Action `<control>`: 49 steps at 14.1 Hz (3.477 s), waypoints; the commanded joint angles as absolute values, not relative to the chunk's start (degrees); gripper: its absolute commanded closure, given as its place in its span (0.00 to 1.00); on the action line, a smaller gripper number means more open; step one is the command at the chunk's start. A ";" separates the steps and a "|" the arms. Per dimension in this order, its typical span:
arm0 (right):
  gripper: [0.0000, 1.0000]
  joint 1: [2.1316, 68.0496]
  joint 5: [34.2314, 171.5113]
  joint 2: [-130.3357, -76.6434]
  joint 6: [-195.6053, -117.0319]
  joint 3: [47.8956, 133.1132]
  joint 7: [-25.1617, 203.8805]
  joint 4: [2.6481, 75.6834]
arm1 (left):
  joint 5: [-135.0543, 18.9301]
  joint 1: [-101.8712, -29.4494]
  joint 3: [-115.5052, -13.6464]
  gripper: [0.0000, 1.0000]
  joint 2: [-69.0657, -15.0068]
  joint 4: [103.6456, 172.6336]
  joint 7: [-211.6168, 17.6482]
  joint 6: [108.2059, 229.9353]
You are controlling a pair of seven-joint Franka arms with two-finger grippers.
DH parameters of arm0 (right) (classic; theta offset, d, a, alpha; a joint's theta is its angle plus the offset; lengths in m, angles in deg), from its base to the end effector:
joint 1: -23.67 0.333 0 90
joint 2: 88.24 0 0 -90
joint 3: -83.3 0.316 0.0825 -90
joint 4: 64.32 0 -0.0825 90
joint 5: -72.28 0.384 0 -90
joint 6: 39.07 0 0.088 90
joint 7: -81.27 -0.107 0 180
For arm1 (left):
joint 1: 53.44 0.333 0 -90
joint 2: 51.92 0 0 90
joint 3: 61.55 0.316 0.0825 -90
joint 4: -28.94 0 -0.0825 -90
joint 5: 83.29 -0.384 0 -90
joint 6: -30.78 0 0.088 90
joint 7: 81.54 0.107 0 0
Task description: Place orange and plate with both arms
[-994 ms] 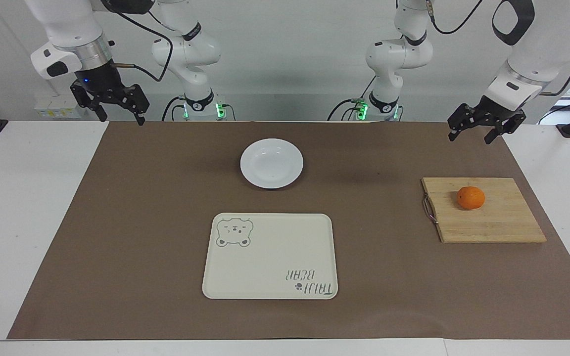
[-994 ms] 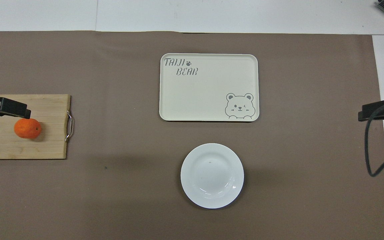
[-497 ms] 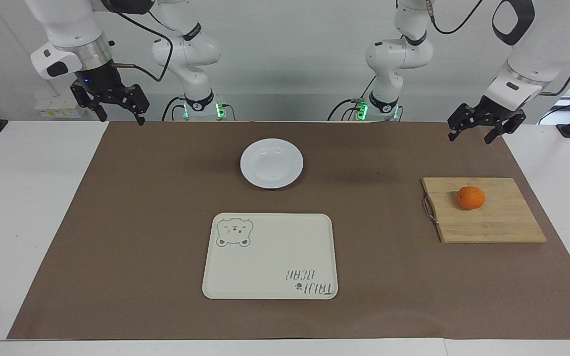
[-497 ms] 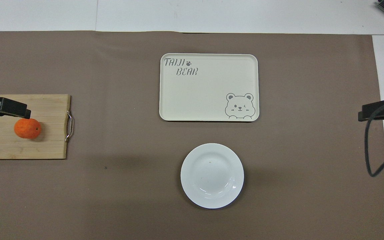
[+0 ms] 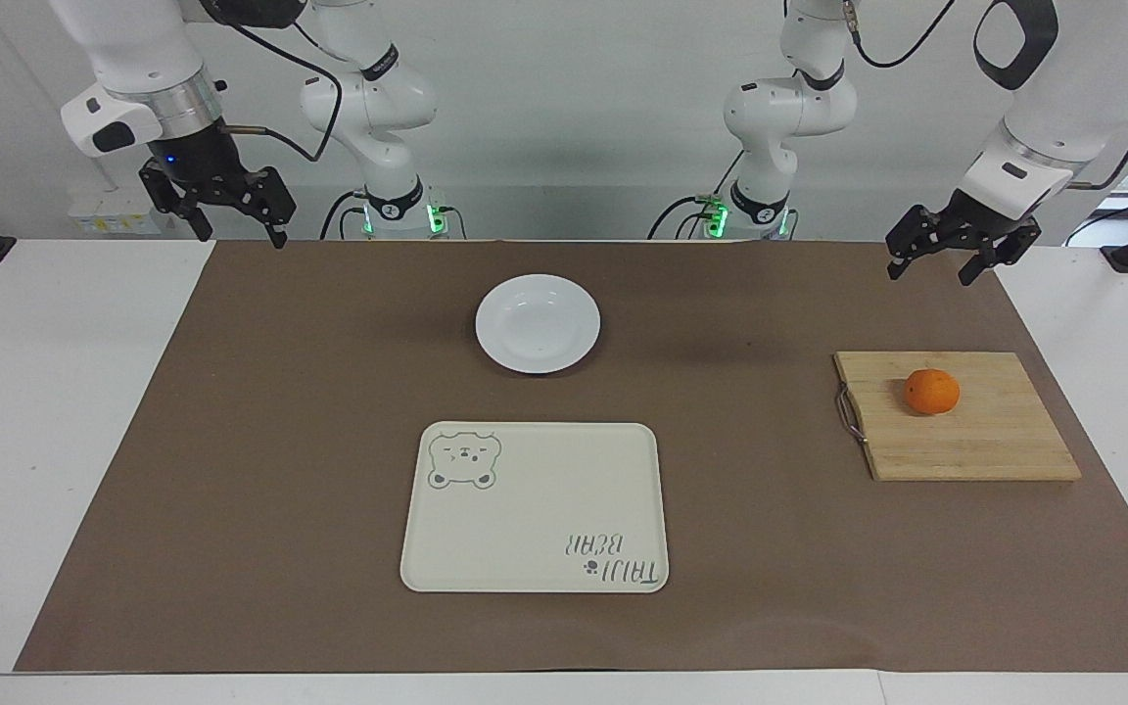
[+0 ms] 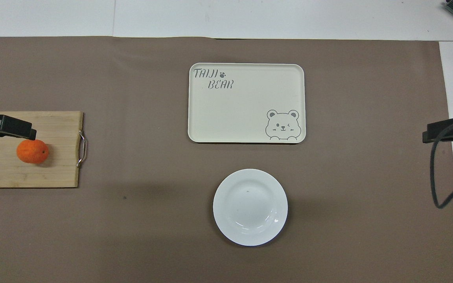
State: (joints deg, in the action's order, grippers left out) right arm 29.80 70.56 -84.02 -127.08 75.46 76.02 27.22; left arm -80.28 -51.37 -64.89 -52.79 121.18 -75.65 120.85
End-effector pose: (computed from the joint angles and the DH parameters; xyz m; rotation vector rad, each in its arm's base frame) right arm 0.5278 -0.0220 0.6483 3.1161 -0.1909 0.0187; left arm 0.5489 -0.0180 0.6147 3.0829 -0.1918 -0.0318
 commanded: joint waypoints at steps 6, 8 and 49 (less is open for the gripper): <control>0.00 29.20 70.35 -82.52 -128.63 75.75 77.32 29.10 | -81.09 -51.25 -64.89 0.00 -53.24 121.14 -74.95 120.42; 0.00 29.20 70.35 -82.61 -128.63 75.66 77.32 29.10 | -81.35 -50.98 -64.89 0.00 -53.06 121.05 -74.86 120.95; 0.00 28.85 70.35 -82.52 -128.63 75.74 77.23 29.19 | -82.58 -41.48 -64.54 1.00 -42.86 143.03 -69.57 156.21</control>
State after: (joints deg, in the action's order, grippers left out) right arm 29.46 70.56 -84.01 -127.09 75.38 76.02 27.29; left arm -81.07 -39.63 -65.06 -41.24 144.92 -64.83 159.98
